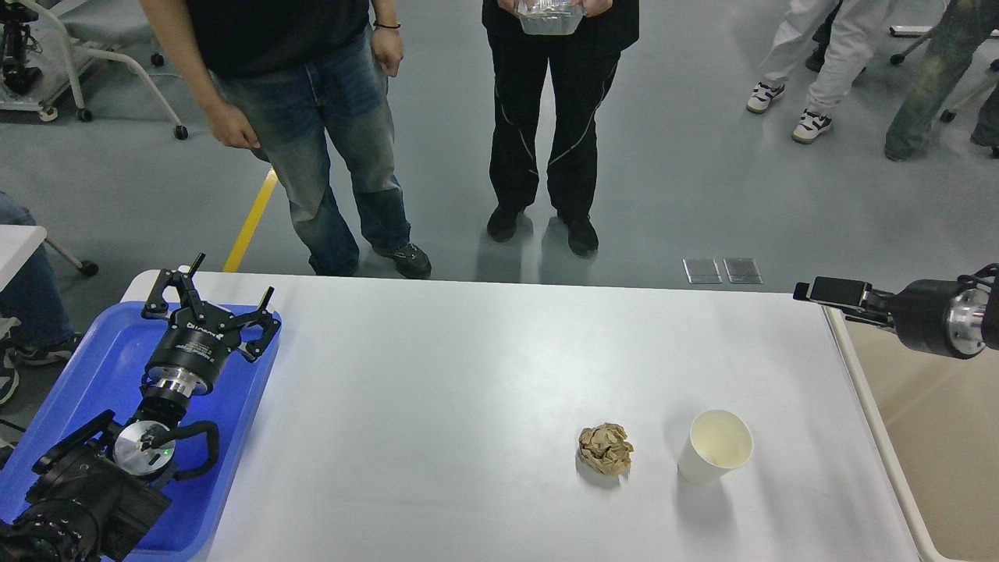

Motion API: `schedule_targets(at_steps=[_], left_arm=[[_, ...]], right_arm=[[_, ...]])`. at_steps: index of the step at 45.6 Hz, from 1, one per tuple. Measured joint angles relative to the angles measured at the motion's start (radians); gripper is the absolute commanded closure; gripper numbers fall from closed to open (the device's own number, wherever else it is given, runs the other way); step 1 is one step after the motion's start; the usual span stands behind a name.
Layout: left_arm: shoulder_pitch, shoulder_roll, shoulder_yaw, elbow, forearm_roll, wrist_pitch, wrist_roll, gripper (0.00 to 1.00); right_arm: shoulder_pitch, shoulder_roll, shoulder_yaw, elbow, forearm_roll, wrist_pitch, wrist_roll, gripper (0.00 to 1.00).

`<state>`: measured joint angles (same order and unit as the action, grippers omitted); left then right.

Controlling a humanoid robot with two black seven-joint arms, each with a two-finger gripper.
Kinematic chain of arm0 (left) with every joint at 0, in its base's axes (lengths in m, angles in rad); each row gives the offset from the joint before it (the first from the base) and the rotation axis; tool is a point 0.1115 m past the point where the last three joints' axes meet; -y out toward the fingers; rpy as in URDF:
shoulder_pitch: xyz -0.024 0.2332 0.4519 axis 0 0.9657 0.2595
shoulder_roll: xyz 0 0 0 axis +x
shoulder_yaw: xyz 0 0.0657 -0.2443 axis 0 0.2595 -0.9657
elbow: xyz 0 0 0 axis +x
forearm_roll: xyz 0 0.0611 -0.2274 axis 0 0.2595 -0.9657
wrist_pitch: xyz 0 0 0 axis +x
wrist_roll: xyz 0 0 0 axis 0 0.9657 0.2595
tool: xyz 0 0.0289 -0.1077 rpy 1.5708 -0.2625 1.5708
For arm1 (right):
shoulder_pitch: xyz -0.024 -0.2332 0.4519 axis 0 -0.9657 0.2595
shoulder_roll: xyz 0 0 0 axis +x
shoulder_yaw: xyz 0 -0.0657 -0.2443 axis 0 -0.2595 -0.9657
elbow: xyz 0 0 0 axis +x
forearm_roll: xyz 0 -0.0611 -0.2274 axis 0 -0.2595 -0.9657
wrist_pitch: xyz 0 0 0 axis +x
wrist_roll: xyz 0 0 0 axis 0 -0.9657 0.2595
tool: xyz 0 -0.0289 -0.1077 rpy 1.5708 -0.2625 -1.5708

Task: Tidy desktop
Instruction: 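Raise the right gripper and swing it outward toward the bin, then lower the right gripper to the white paper cup and close on it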

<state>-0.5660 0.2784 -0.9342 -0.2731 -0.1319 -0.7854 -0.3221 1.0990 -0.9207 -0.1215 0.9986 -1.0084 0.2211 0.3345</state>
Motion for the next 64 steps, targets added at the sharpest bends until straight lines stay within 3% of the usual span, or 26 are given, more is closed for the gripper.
schedule_targets(at_steps=[17,35,64], left_arm=[[0.000,0.000,0.000,0.000,0.000,0.000,0.000,0.00],[0.000,-0.001,0.000,0.000,0.000,0.000,0.000,0.00],[0.000,-0.001,0.000,0.000,0.000,0.000,0.000,0.00]], right_arm=[[0.024,-0.038,-0.025,0.110,-0.142,0.043,0.000,0.01],[0.088,-0.019,-0.169,0.181,-0.240,0.063,0.000,0.01],[0.086,0.113,-0.248,0.183,-0.263,0.078,0.000,0.02]])
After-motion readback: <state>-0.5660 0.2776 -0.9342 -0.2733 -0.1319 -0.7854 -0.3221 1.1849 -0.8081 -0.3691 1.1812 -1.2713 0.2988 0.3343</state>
